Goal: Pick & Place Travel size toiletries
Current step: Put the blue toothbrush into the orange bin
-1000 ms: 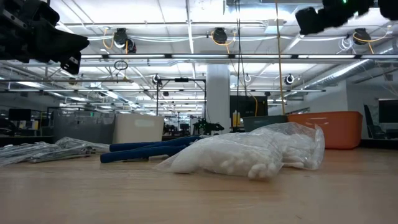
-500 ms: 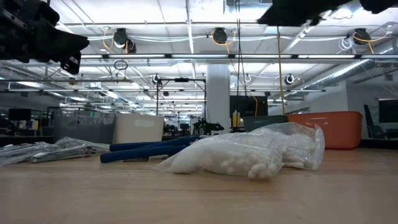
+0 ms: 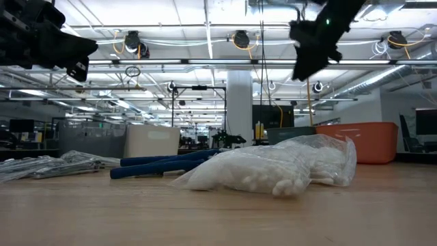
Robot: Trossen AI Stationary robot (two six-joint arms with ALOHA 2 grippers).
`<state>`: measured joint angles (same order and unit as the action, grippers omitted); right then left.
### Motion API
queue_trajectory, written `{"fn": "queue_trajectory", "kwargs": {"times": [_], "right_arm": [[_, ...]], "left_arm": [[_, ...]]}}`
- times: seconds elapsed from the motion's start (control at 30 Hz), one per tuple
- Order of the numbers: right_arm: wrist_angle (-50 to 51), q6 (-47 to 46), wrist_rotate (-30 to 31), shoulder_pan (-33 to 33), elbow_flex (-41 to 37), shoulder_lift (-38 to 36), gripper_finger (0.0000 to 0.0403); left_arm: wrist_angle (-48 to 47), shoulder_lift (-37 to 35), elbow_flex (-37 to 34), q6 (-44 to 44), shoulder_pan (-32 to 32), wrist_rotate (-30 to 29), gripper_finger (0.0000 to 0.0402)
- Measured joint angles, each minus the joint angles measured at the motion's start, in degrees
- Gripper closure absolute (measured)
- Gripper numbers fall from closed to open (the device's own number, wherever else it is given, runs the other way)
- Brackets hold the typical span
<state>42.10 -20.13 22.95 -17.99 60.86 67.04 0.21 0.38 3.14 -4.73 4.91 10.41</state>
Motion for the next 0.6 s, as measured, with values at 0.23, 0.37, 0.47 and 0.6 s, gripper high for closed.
{"fn": "queue_trajectory", "kwargs": {"times": [0.23,0.37,0.47,0.6], "right_arm": [[1.32,2.36,-9.03,-14.55,-3.38,2.25,0.0243],[-0.32,5.78,-9.69,-18.82,-5.26,3.51,0.0243],[-2.47,9.02,-9.79,-20.75,-7.06,4.52,0.0236],[-5.15,10.58,-9.87,-22.08,-8.80,6.35,0.0213]], "left_arm": [[0.00,0.00,0.00,0.00,-0.01,0.02,0.0387],[0.00,-0.02,0.00,0.00,-0.02,0.02,0.0387],[0.00,0.00,0.00,-0.01,-0.01,0.02,0.0387],[0.00,0.00,0.00,0.00,-0.02,0.02,0.0387]]}}
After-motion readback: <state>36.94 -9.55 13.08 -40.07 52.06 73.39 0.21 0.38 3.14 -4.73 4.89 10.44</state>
